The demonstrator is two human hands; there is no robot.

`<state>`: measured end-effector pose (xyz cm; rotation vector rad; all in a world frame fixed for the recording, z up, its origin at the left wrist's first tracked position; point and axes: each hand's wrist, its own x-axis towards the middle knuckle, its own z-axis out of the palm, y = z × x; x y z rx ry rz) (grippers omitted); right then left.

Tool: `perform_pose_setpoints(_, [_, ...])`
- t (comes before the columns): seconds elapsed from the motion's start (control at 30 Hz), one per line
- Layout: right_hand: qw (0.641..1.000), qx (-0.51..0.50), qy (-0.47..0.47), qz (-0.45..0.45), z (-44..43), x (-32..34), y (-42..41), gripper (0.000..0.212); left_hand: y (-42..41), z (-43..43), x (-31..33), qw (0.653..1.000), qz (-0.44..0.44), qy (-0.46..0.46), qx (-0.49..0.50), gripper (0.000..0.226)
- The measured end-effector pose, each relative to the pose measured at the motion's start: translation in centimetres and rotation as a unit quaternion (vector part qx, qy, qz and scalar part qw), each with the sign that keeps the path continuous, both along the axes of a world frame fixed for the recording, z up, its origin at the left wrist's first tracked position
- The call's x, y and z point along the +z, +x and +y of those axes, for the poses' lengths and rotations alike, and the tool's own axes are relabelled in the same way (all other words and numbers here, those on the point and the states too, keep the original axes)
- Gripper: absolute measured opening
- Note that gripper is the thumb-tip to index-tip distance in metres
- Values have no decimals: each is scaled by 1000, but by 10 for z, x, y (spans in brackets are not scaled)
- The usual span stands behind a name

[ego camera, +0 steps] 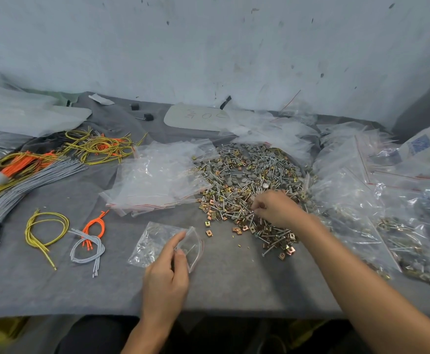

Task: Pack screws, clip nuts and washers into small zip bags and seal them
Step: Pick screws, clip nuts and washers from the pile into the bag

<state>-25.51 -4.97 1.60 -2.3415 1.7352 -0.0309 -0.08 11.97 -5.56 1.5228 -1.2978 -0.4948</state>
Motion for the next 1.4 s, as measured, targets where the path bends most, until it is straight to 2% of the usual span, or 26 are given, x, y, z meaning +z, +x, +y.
perform_pose_setpoints(0.23, [999, 14, 38, 26, 5, 0, -3, 20, -1, 0, 0, 1000, -2, -9, -1, 39])
perform_pose_setpoints(0.33, [1000, 14, 4, 5, 8, -6, 0, 7, -1, 0, 0, 1000, -1, -11, 5, 39])
perform_pose_setpoints(0.47, [1000, 9, -11, -23, 12, -10, 3, 8, -1, 0, 2, 1000, 0, -4, 4, 39])
perform_pose_setpoints(0.77, [984, -59, -48, -161, 29, 13, -12, 15, -3, 2, 5, 1000, 3, -6, 12, 38])
perform_pose_setpoints(0.93, [974, -10, -7, -227, 67, 16, 14, 12, -4, 3, 11, 1000, 15, -1, 11, 39])
perform_pose_setpoints(1.1, [977, 87, 9, -196, 106, 9, 61, 11, -6, 4, 16, 1000, 17, -1, 6, 39])
perform_pose_setpoints(1.4, [968, 131, -170, -130, 123, -9, 111, 13, -5, 4, 13, 1000, -12, -2, 13, 37])
